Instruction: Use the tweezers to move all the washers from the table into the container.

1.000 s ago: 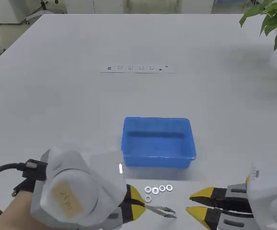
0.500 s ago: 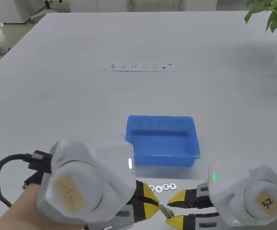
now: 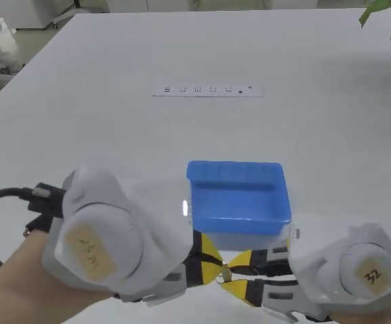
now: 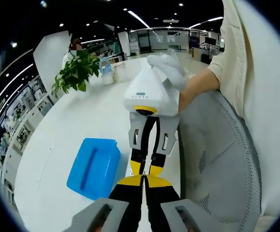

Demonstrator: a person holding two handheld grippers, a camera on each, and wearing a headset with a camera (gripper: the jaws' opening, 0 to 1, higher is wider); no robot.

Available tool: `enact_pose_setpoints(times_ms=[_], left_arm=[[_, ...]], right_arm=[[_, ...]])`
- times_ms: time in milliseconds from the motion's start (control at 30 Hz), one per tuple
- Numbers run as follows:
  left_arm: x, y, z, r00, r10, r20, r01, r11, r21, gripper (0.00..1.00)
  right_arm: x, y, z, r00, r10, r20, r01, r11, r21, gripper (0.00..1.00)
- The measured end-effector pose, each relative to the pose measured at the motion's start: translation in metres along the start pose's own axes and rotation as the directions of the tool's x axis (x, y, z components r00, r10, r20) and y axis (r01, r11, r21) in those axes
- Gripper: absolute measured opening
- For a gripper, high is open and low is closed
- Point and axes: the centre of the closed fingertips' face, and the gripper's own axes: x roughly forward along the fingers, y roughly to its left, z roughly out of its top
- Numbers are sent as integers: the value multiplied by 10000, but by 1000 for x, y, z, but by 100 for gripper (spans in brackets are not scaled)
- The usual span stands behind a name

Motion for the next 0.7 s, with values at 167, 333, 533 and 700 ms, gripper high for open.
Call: enact_pose_setpoints(times_ms=[167, 333, 533, 700], left_arm=[[0, 3, -6, 9995, -53, -296, 55, 10000, 57, 0], [3, 8, -9, 9998, -91, -198, 85, 9995, -300, 0], [8, 11, -11, 9987, -366, -355, 348, 9981, -512, 0], [8, 15, -11, 9976, -390, -572, 378, 9991, -217, 0]], right_arm=[[5, -3, 0, 10000, 63, 61, -63, 10000, 17, 6], [8, -6, -3, 9999, 65, 123, -68, 9998, 196, 7], [12, -6, -7, 9997, 228, -14, -227, 9989, 411, 7], [11, -9, -4, 9999, 131, -1, -131, 9992, 365, 7]])
